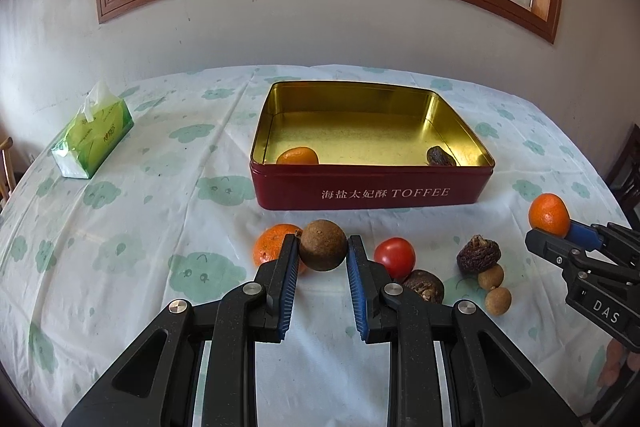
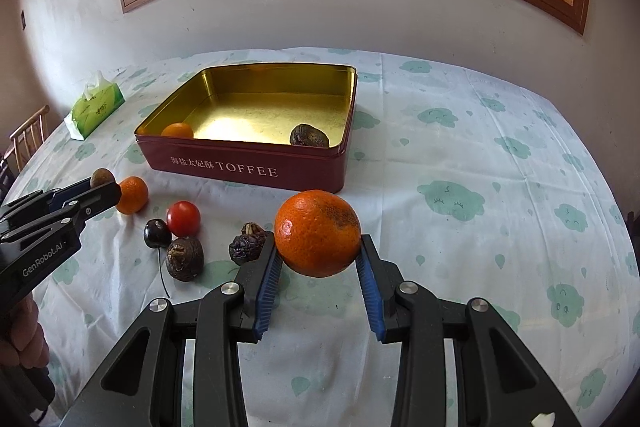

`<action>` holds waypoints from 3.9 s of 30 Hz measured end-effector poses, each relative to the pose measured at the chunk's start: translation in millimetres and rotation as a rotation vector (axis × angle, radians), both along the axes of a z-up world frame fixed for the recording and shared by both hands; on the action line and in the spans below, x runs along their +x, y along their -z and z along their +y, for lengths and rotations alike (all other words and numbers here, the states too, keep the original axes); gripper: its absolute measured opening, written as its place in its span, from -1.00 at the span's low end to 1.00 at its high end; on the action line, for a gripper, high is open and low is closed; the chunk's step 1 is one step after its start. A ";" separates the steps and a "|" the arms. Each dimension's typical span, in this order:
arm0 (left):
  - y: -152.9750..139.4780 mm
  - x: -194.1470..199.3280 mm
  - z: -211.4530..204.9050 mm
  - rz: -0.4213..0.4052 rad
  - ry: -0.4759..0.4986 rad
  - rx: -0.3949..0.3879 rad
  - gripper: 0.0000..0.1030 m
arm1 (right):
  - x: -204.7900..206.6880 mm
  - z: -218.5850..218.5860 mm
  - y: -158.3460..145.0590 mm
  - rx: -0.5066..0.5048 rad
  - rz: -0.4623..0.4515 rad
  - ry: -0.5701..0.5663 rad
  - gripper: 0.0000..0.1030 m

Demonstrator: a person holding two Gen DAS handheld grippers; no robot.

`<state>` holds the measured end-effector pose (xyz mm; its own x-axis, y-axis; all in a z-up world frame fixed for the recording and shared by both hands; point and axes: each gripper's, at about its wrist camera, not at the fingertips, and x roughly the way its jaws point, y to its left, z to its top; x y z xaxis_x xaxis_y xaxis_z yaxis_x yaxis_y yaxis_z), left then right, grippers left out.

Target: Organize fruits

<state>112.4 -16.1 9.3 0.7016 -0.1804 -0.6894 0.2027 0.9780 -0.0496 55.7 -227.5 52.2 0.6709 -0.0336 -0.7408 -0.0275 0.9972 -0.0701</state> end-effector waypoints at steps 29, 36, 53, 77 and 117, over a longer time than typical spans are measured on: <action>-16.0 80.1 -0.7 0.015 -0.012 -0.015 -0.51 | 84.7 22.5 -16.5 0.010 0.009 -0.070 -0.33; -7.5 100.4 -12.2 0.033 0.008 0.004 -0.51 | 102.3 20.3 -7.0 0.011 0.034 -0.071 -0.33; 14.2 121.9 -29.4 0.078 0.026 0.047 -0.51 | 120.2 16.4 11.3 0.015 0.070 -0.057 -0.32; 13.9 127.2 -25.9 0.086 0.052 0.015 -0.47 | 121.4 12.5 14.6 0.054 0.063 -0.051 -0.27; 11.3 13.2 27.9 0.083 -0.026 0.037 -0.12 | 13.6 8.5 5.7 0.009 0.051 -0.024 -0.14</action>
